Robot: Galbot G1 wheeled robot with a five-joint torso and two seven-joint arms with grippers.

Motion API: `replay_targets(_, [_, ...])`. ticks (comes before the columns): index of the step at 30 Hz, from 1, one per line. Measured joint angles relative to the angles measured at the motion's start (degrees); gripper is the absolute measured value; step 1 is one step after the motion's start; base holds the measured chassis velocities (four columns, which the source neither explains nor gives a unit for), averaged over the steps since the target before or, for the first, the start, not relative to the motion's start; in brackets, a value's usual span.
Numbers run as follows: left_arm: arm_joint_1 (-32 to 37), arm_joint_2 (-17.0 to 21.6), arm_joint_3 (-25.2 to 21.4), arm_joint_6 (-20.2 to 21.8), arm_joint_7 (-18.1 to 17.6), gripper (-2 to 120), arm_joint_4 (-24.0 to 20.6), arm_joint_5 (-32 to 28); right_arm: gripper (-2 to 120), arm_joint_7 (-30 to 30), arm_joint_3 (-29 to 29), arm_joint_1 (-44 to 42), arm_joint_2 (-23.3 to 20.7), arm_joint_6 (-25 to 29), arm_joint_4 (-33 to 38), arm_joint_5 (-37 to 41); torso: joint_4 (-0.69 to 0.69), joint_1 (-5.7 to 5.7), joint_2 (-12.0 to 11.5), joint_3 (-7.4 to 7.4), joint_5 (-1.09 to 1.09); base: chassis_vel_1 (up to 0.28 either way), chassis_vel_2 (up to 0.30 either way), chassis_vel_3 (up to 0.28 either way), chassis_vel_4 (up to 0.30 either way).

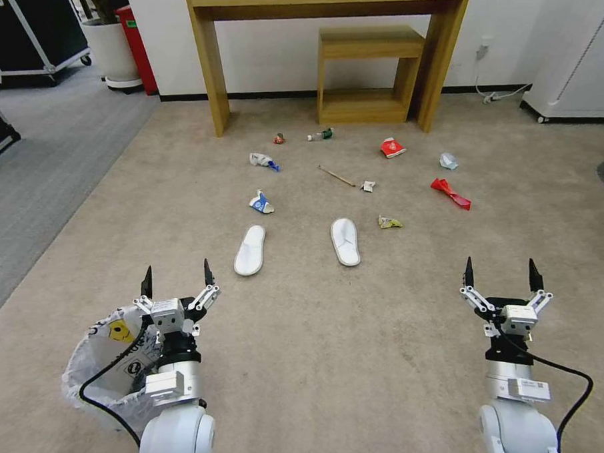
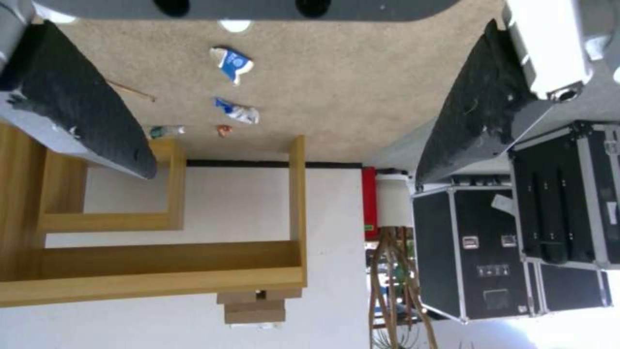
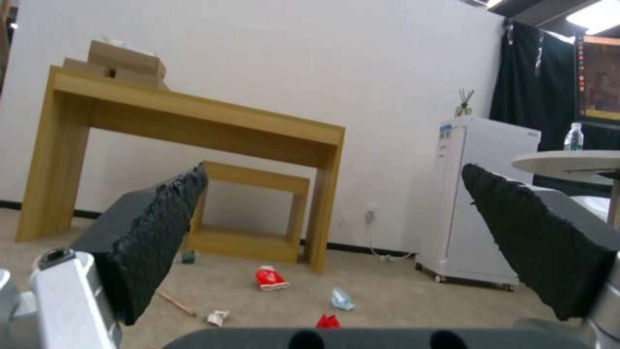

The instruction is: Pick up the trash bin and place the garbage on the floor into it.

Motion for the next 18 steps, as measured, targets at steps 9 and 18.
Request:
replay_targets(9, [0.1, 0.0, -0.1, -0.2, -0.1, 100, -0.1, 0.1, 100, -0.8, -0.1, 0.2, 0.3, 0.8, -0.5, -0.6, 0.0, 0.0, 0.0, 0.0, 0.0, 0.0, 0.0, 0.0, 0.0])
replay_targets(18, [0.0, 0.1, -0.3, -0.2, -0.4, 100, 0.0, -0.1, 100, -0.8, 0.5, 1.1, 0.3, 1.6, -1.7, -0.6, 0.0, 0.0, 0.0, 0.0, 0.0, 0.0, 0.0, 0.0, 0.0])
